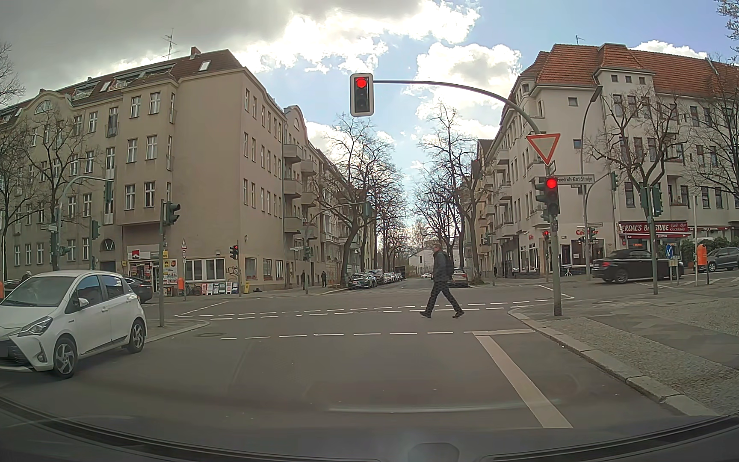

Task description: Follow the waypoints while adhering to traffic rules and regulations

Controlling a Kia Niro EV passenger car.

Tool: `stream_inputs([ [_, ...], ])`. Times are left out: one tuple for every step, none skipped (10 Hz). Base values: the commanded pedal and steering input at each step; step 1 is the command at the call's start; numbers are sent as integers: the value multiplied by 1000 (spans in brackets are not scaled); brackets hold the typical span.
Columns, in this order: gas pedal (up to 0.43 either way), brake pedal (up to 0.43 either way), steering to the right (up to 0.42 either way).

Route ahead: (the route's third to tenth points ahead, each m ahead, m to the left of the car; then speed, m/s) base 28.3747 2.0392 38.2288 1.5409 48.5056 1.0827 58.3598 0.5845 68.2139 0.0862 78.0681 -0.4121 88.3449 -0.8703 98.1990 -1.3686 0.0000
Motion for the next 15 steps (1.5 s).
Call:
stream_inputs([
  [0,476,-9],
  [0,463,-8],
  [0,463,-8],
  [0,470,-9],
  [0,463,-9],
  [0,476,-8],
  [0,470,-8],
  [0,463,-9],
  [0,476,-9],
  [0,457,-9],
  [0,482,-9],
  [0,470,-9],
  [0,463,-9],
  [0,482,-9],
  [0,463,-9],
])
